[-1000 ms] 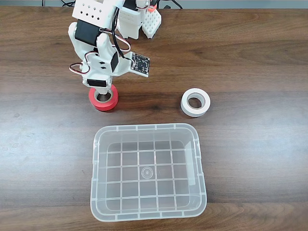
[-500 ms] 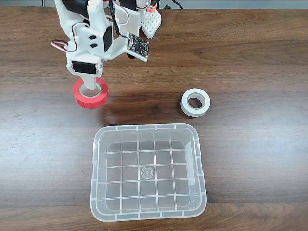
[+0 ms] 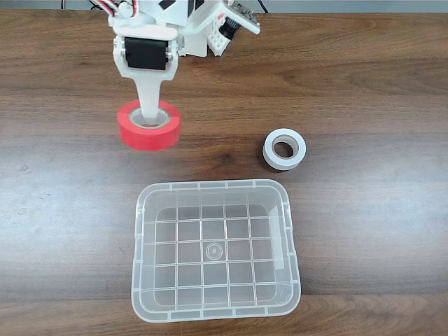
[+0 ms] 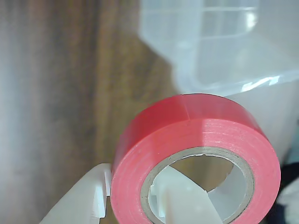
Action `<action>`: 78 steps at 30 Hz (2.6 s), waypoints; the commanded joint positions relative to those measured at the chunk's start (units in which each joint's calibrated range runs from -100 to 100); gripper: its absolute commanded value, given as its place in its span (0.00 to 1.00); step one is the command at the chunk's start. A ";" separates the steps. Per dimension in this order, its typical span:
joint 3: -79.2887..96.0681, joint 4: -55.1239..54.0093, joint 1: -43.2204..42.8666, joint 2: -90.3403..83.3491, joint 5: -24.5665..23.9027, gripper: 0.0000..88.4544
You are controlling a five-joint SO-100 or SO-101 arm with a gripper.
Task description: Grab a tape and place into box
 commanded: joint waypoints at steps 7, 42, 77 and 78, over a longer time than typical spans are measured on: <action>-26.20 -5.59 -7.00 17.58 -2.89 0.01; -50.38 -5.59 -10.81 57.33 -3.00 0.08; -72.98 19.15 -9.27 38.50 -2.47 0.01; -70.09 19.15 -9.34 35.52 -2.47 0.01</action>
